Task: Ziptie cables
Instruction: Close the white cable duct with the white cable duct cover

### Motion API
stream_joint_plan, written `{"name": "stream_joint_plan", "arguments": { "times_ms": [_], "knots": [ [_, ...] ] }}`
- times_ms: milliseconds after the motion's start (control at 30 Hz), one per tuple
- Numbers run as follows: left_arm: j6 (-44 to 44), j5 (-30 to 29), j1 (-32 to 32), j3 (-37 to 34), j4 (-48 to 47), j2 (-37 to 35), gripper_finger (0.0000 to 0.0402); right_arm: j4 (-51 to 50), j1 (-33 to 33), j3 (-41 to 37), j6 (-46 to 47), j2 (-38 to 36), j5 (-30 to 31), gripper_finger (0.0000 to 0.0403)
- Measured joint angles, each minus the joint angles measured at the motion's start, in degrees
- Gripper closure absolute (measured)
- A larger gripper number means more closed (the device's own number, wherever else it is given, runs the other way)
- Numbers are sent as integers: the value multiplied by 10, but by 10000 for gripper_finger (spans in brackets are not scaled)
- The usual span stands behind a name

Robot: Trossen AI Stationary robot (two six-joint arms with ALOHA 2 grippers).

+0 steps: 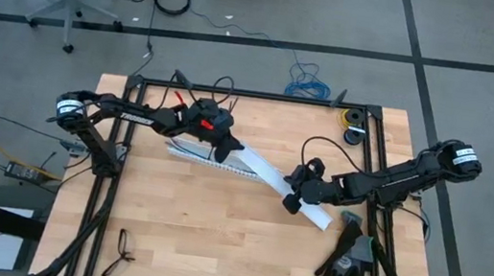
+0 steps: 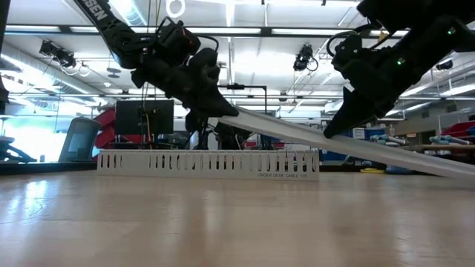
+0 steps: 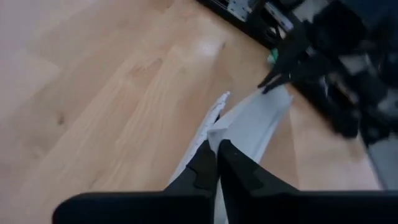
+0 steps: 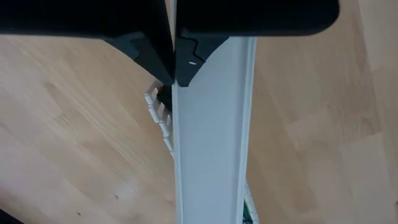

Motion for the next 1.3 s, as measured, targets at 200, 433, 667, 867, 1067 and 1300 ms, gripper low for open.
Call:
{"name": "stream_joint_plan", "arguments": {
  "times_ms": [200,433,667,867,1067,1300],
  "knots": [
    [174,36,0,0,-7,0,397,2,0,0,12,0,0,377],
    [263,40,-2,0,5,0,400,-2,7,0,13,-23,1,334],
    [377,33,-20,0,-3,0,401,-35,10,0,36,-92,-19,311],
    [509,-42,-67,1,-61,-7,401,-81,11,0,88,-146,-74,311],
    [593,-165,-116,1,-156,-22,401,-172,8,1,187,-155,-90,311],
    [622,-278,-189,0,-190,-45,401,-217,1,0,235,-151,-119,312]
  ]
}}
